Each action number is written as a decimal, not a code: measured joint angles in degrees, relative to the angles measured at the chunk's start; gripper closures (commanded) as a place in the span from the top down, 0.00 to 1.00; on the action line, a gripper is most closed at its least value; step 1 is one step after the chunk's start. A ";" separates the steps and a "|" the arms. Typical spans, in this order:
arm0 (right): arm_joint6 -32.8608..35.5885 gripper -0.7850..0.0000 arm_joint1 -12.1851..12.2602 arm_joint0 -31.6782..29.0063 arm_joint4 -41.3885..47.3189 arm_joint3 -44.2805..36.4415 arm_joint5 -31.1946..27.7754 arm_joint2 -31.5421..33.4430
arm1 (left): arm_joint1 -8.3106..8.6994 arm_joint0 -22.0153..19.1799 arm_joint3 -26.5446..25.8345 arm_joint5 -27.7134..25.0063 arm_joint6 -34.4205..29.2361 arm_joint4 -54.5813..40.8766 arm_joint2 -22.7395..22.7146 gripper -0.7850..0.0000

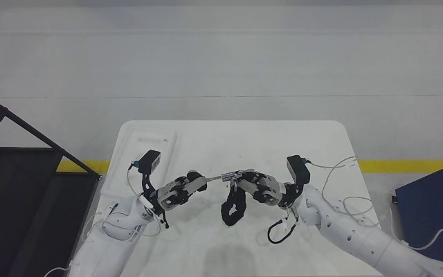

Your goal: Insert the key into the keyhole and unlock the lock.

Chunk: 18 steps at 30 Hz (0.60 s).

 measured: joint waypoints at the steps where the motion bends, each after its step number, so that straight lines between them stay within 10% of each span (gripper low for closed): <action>1: 0.00 0.00 0.00 0.00 0.00 0.00 0.00 0.00 | 0.00 0.02 -0.06 0.00 0.02 0.06 -0.01 0.00; 18: 0.00 0.00 0.00 0.00 0.00 0.00 0.00 0.00 | 0.10 0.21 -0.39 0.00 -0.10 0.45 0.14 0.00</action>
